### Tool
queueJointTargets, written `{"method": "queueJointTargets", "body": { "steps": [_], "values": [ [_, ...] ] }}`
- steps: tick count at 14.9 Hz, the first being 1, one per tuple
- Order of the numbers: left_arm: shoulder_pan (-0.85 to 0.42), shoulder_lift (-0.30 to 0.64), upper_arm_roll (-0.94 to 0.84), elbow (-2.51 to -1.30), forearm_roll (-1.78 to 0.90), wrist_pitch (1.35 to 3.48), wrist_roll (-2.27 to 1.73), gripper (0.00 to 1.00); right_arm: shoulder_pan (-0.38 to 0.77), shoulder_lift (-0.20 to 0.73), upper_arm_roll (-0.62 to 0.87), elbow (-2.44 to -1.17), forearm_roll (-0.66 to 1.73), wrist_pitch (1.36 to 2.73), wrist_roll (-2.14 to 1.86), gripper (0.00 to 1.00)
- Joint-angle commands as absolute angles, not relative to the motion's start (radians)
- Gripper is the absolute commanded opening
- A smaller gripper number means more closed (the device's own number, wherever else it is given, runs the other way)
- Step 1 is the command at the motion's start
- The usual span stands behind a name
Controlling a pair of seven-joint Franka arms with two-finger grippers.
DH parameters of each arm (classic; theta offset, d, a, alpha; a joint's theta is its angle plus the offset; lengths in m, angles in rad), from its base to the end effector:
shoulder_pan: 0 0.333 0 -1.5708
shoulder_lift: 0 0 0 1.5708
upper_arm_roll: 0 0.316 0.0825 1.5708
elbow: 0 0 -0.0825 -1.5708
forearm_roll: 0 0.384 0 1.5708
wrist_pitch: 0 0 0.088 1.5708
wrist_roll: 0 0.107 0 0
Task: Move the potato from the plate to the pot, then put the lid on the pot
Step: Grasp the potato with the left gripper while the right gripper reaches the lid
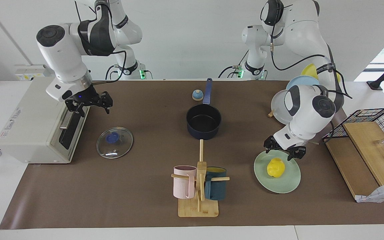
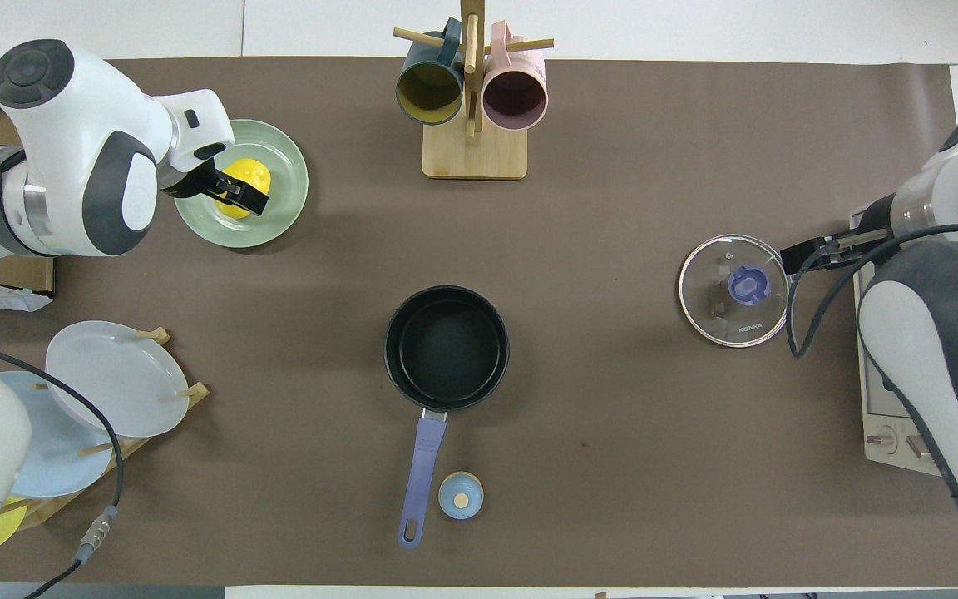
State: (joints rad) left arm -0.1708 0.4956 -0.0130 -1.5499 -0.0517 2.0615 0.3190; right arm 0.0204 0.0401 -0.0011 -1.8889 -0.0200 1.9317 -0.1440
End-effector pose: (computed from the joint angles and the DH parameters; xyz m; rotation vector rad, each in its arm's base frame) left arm 0.6799 -0.1279 0.3641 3.0031 -0.7304 0.0301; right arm 0.5719 0.0097 0.4813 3.1114 0.2656 0.0024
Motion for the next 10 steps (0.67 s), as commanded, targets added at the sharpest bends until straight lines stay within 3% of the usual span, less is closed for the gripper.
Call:
{"method": "queueJointTargets", "body": {
  "steps": [1,5,10],
  "values": [
    [-0.179,0.561,-0.003,-1.473,-0.043,2.066,0.362,1.0,0.018,0.078,0.002,-2.007,0.003,2.115,-0.178,1.0],
    [-0.166,0.584,-0.003,-1.453,-0.043,2.083,0.413,1.0,0.043,0.08,0.003,-2.134,0.005,2.267,-0.186,1.0],
    [-0.164,0.617,-0.002,-1.445,-0.008,2.186,0.431,1.0,0.041,0.13,0.003,-2.144,0.005,2.315,-0.242,1.0]
  ]
}}
